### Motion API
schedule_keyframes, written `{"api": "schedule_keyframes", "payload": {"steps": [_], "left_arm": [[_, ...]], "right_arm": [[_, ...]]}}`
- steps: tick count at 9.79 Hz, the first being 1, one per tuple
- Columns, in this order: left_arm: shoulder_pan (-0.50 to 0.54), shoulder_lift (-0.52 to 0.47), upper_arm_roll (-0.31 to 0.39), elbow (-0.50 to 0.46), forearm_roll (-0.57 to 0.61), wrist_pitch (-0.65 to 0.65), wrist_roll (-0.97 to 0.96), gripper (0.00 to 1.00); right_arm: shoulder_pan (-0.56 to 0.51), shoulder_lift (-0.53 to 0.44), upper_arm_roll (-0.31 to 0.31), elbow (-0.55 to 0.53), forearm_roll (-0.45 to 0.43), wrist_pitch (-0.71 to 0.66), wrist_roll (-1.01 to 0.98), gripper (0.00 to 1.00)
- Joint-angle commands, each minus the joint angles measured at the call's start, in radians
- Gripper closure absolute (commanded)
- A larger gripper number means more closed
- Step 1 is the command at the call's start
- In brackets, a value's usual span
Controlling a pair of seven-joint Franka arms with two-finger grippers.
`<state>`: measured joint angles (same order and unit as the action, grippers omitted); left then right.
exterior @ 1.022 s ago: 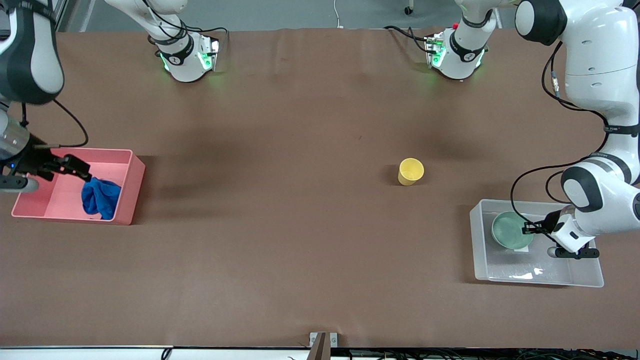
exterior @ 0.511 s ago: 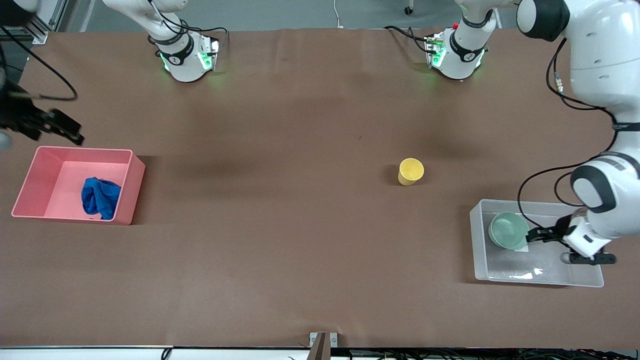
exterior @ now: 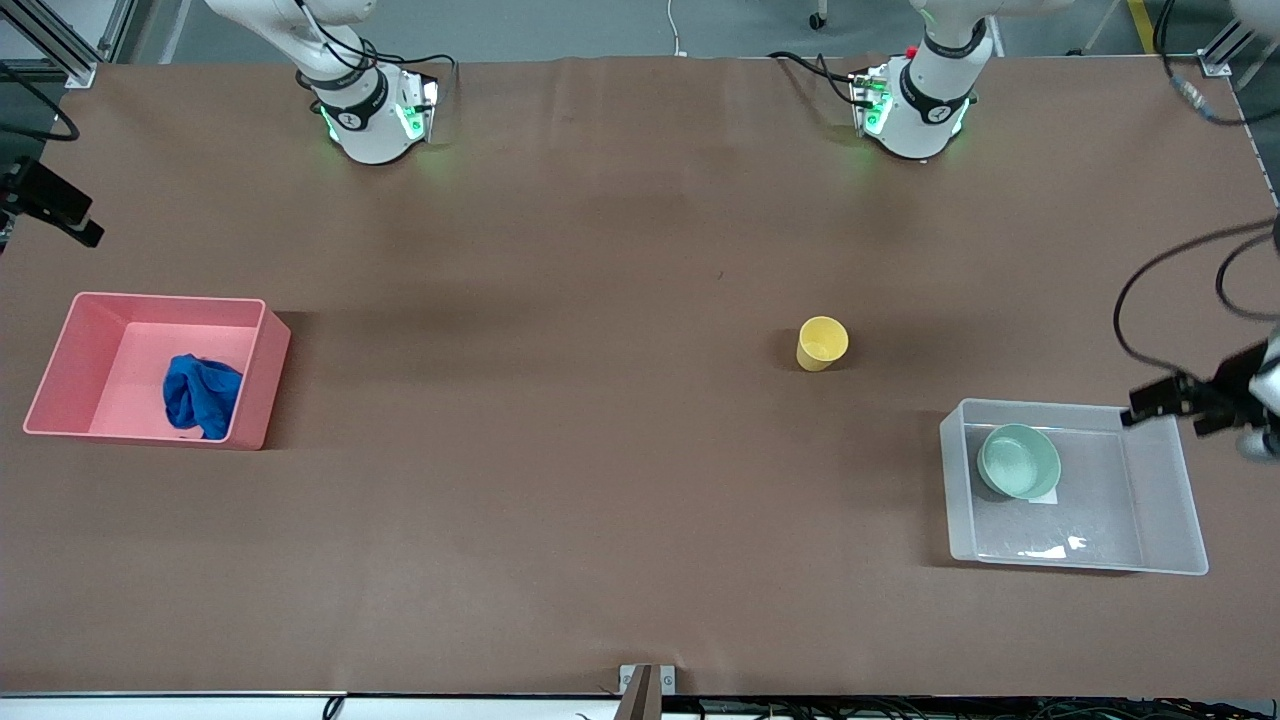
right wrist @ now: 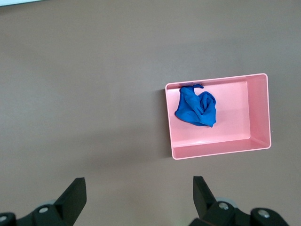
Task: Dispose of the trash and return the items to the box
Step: 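Move the left gripper over to the yellow cup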
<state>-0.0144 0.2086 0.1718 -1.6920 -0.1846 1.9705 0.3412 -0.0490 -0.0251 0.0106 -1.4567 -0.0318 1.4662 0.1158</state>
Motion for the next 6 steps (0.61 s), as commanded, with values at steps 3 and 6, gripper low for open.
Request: {"api": "schedule_keyframes", "payload": {"steps": [3, 6], "left_arm": [[0.017, -0.265, -0.234, -0.397, 0.034, 0.037, -0.164, 0.0], [0.016, -0.223, -0.392, -0.481, 0.07, 0.147, -0.309, 0.01]], "right_arm": [[-0.003, 0.017, 0.003, 0.018, -0.007, -0.004, 0.001, 0.0], [-0.003, 0.016, 0.003, 0.015, -0.003, -0.018, -0.002, 0.0]]}}
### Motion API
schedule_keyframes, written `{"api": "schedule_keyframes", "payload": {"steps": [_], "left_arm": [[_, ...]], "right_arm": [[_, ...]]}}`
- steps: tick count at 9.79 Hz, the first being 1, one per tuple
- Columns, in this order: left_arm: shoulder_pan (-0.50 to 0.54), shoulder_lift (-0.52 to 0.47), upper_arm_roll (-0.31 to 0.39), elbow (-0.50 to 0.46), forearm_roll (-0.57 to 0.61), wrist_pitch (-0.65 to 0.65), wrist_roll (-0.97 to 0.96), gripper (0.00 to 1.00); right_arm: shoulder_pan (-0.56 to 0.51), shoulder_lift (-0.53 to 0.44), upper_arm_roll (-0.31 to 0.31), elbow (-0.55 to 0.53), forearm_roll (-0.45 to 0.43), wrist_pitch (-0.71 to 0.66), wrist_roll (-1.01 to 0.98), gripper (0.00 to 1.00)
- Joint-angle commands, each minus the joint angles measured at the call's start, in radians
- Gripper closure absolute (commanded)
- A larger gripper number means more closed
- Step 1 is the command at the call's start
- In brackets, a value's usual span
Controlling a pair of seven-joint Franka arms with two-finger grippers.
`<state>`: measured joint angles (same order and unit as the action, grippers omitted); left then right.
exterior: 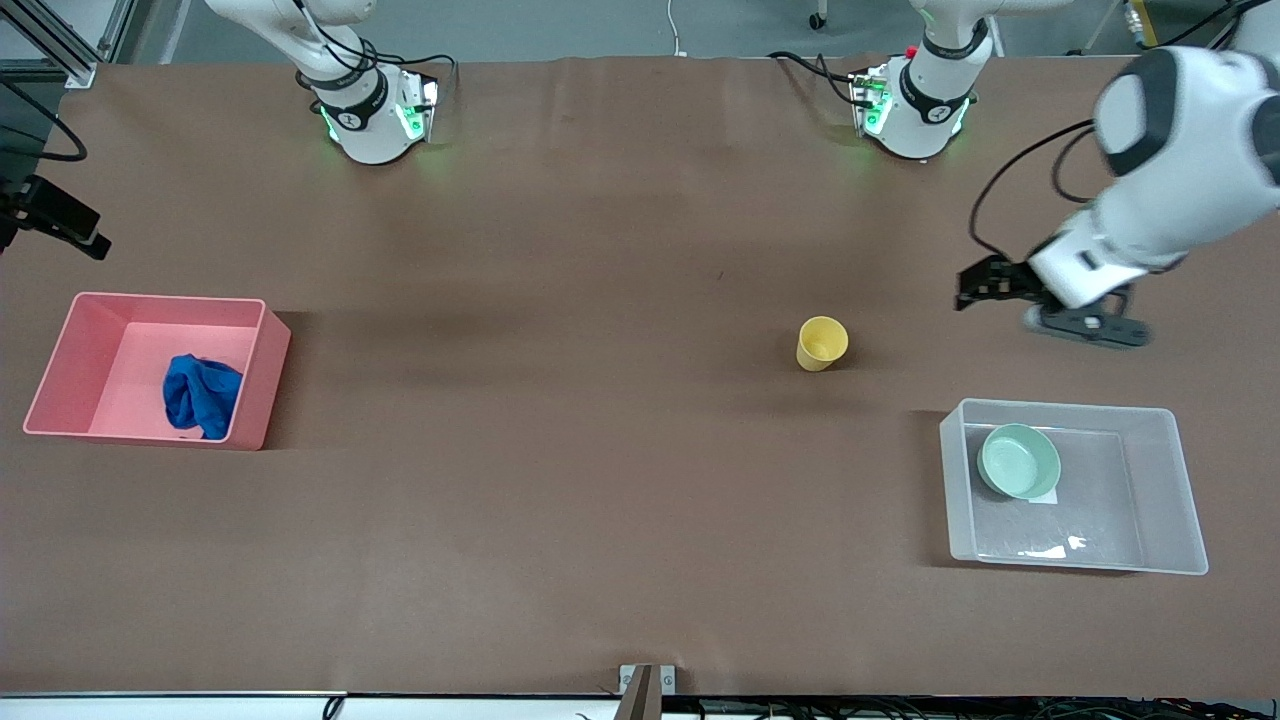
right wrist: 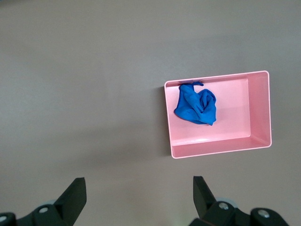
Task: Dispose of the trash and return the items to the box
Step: 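Move the left gripper over to the yellow cup, then grasp the yellow cup with the left gripper and lift it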
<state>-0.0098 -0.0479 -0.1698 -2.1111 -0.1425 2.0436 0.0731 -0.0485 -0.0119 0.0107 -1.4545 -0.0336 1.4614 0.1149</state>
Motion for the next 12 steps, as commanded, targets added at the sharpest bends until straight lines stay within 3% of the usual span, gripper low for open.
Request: {"api": "schedule_keyframes", "payload": {"steps": [1, 3, 5, 7, 10, 11, 12], "left_arm": [[0.01, 0.081, -0.103, -0.066, 0.029, 0.125, -0.065, 0.01], [0.005, 0.179, -0.178, -0.066, 0.038, 0.229, -0.158, 0.02], [-0.007, 0.276, -0.21, -0.064, 0.165, 0.292, -0.284, 0.05], [-0.007, 0.354, -0.22, -0.064, 0.247, 0.322, -0.348, 0.09], [-0.007, 0.417, -0.22, -0.076, 0.25, 0.345, -0.354, 0.2], [-0.006, 0.416, -0.22, -0.101, 0.25, 0.361, -0.352, 0.28], [-0.004, 0.416, -0.22, -0.113, 0.25, 0.369, -0.352, 0.56]], "right_arm": [[-0.005, 0.004, 0.003, 0.013, 0.0, -0.013, -0.006, 0.0], [-0.005, 0.004, 0.003, 0.011, 0.003, -0.015, -0.015, 0.0], [-0.007, 0.003, 0.003, 0.011, 0.003, -0.015, -0.031, 0.0], [-0.005, 0.003, 0.003, 0.011, 0.003, -0.013, -0.031, 0.0], [-0.007, 0.004, 0.002, 0.01, 0.004, -0.007, -0.031, 0.0], [-0.007, 0.004, 0.002, 0.01, 0.003, -0.004, -0.031, 0.0], [-0.008, 0.004, 0.002, 0.01, 0.004, -0.004, -0.031, 0.0]]}}
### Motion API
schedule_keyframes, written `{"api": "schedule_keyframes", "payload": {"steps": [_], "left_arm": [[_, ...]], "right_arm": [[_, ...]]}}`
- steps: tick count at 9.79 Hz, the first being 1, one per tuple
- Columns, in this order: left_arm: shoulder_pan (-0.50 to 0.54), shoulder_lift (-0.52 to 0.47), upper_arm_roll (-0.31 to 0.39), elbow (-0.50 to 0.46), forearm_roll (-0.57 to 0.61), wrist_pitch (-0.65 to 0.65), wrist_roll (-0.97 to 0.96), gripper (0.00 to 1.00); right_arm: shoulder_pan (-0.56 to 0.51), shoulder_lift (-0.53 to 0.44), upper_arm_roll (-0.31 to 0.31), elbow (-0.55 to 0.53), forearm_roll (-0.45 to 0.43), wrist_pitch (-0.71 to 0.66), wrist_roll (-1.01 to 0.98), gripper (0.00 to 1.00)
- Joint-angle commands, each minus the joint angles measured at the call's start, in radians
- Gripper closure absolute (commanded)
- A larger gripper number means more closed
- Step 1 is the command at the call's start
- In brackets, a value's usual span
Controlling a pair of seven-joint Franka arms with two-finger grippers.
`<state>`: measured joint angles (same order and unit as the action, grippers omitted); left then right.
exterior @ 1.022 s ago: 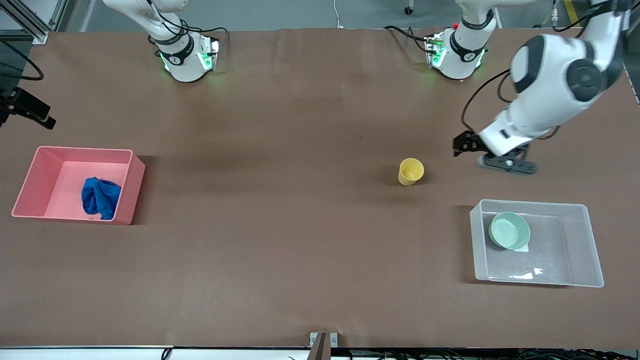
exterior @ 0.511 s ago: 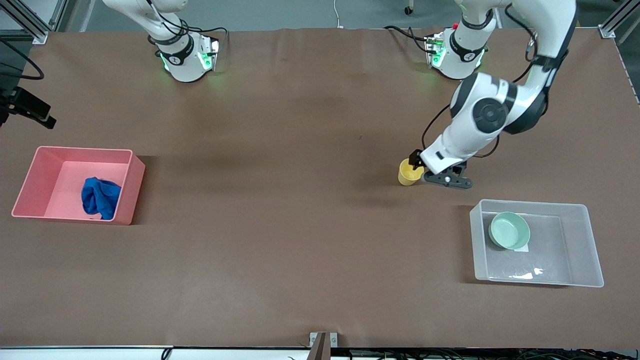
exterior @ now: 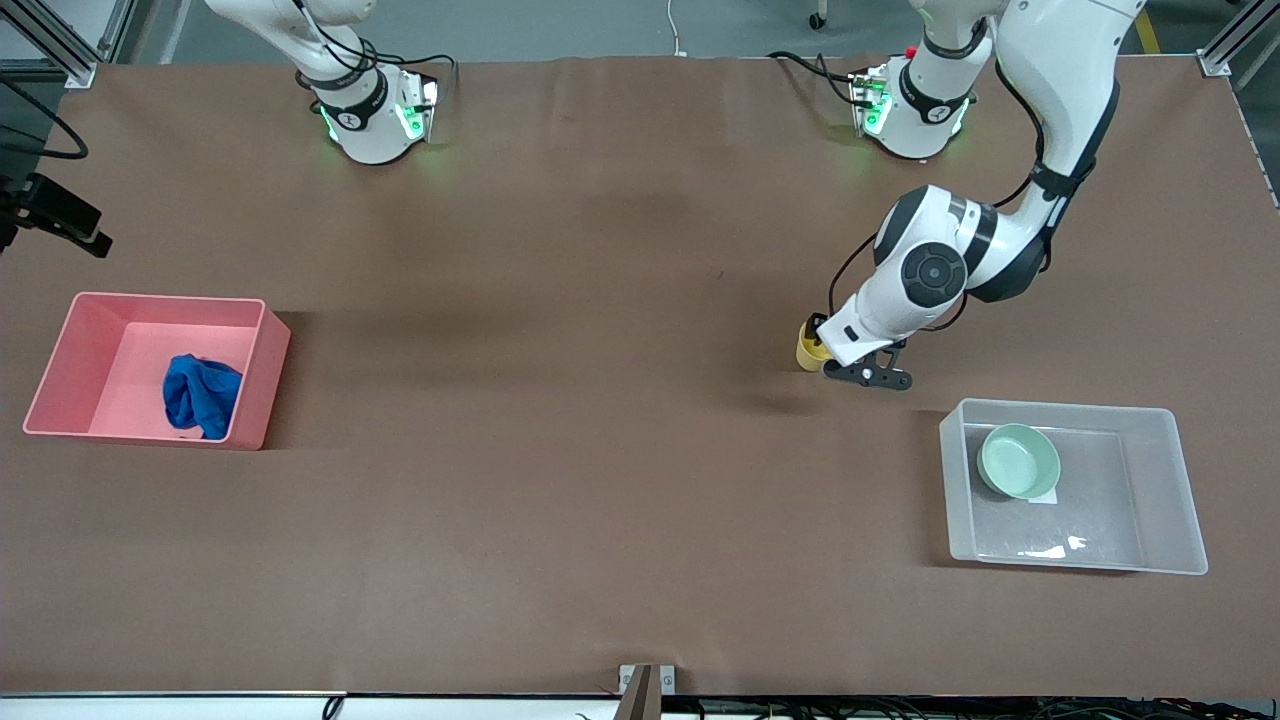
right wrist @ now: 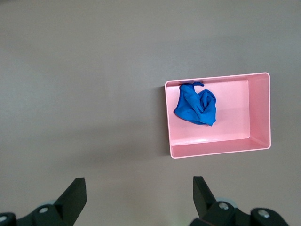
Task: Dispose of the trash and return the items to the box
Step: 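Grasp the yellow cup with the left gripper and lift it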
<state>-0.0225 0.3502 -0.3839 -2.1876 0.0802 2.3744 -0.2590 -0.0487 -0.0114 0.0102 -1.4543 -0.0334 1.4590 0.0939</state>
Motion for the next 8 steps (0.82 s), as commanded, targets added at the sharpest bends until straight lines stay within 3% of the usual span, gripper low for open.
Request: {"api": "schedule_keyframes", "payload": {"steps": [1, 3, 5, 6, 8], "left_arm": [[0.009, 0.016, -0.006, -0.034, 0.027, 0.039, -0.025, 0.75], [0.012, -0.002, -0.006, -0.032, 0.026, 0.037, -0.042, 0.99], [0.013, -0.109, 0.022, -0.023, 0.026, -0.018, -0.02, 1.0], [0.01, -0.173, 0.078, -0.017, 0.017, -0.064, 0.004, 1.0], [0.009, -0.198, 0.182, 0.076, -0.041, -0.141, 0.14, 1.0]], "right_arm": [[-0.011, 0.004, 0.002, 0.008, 0.004, -0.002, -0.009, 0.0], [-0.016, 0.005, 0.002, 0.009, 0.004, 0.001, -0.009, 0.0], [-0.016, 0.007, 0.002, 0.009, 0.004, 0.003, -0.009, 0.0], [-0.016, 0.007, 0.002, 0.009, 0.004, 0.003, -0.009, 0.0], [-0.019, 0.007, 0.002, 0.009, 0.004, 0.003, -0.009, 0.0]]}}
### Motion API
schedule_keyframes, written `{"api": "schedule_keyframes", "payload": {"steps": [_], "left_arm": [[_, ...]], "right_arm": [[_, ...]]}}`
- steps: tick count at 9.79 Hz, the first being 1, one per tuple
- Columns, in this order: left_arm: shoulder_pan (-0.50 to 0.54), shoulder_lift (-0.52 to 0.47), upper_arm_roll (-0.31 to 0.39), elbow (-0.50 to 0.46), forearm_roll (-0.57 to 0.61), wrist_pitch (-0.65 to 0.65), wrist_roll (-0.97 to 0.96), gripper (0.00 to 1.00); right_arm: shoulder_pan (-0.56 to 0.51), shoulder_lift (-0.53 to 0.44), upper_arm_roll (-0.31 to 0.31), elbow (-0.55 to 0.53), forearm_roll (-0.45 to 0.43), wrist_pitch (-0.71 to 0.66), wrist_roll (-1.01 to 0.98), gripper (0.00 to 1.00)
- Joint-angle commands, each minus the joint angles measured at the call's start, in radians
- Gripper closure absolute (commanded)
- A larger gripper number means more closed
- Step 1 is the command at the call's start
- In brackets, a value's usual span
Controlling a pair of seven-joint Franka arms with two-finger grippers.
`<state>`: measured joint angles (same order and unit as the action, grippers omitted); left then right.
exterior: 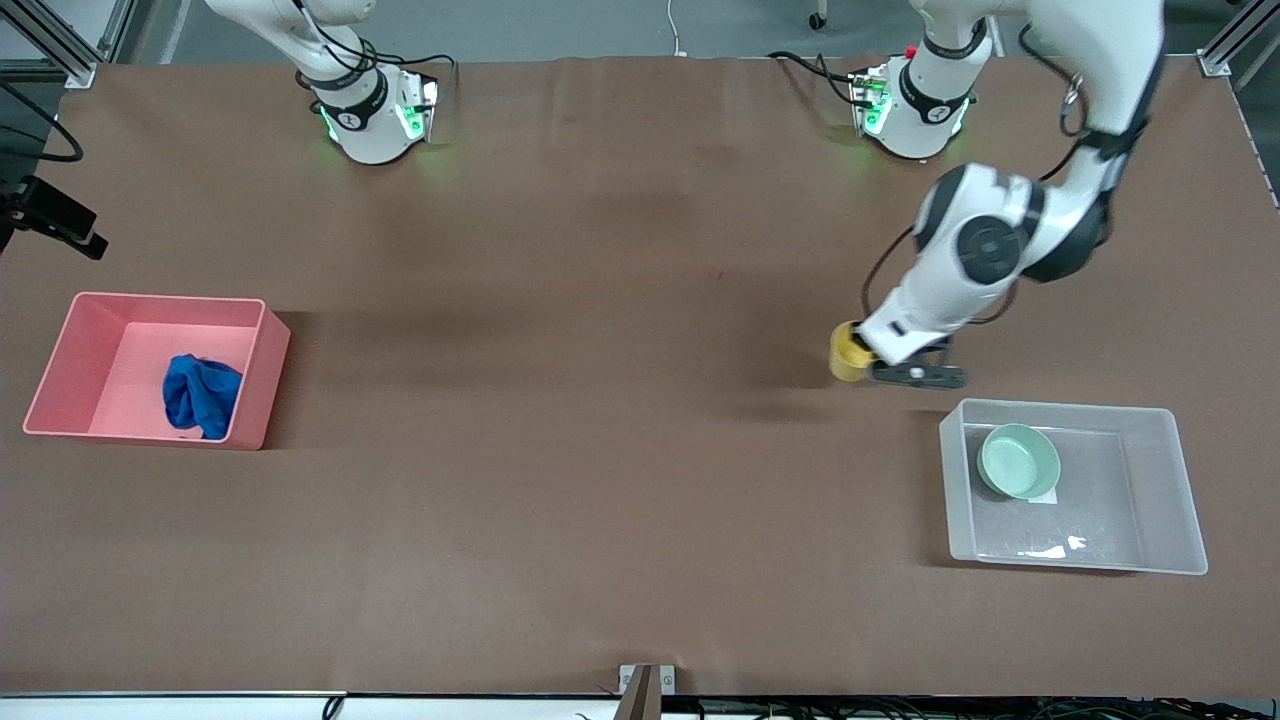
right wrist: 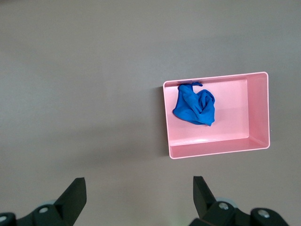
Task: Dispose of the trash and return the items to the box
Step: 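Carry the yellow cup to the clear bin and lower it into the bowl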
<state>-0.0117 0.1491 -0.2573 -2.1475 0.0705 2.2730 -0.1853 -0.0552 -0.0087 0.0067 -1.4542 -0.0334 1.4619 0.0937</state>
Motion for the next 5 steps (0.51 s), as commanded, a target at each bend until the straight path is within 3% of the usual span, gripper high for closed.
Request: {"api": "schedule_keyframes", "payload": {"steps": [1, 4, 5], "left_arm": [[-0.001, 0.027, 0.113, 0.111, -0.038, -0.055, 0.102, 1.0], [0.001, 0.141, 0.278, 0.259, -0.05, -0.055, 0.269, 1.0], [0.001, 0.185, 0.327, 0.299, -0.114, -0.056, 0.344, 1.0]], "right_arm": [[-0.012, 0.006, 0.006, 0.009, 0.004, 0.0, -0.009, 0.0], [-0.012, 0.006, 0.006, 0.009, 0.004, -0.002, -0.009, 0.0], [-0.012, 0.006, 0.006, 0.009, 0.004, -0.002, -0.009, 0.0]]}}
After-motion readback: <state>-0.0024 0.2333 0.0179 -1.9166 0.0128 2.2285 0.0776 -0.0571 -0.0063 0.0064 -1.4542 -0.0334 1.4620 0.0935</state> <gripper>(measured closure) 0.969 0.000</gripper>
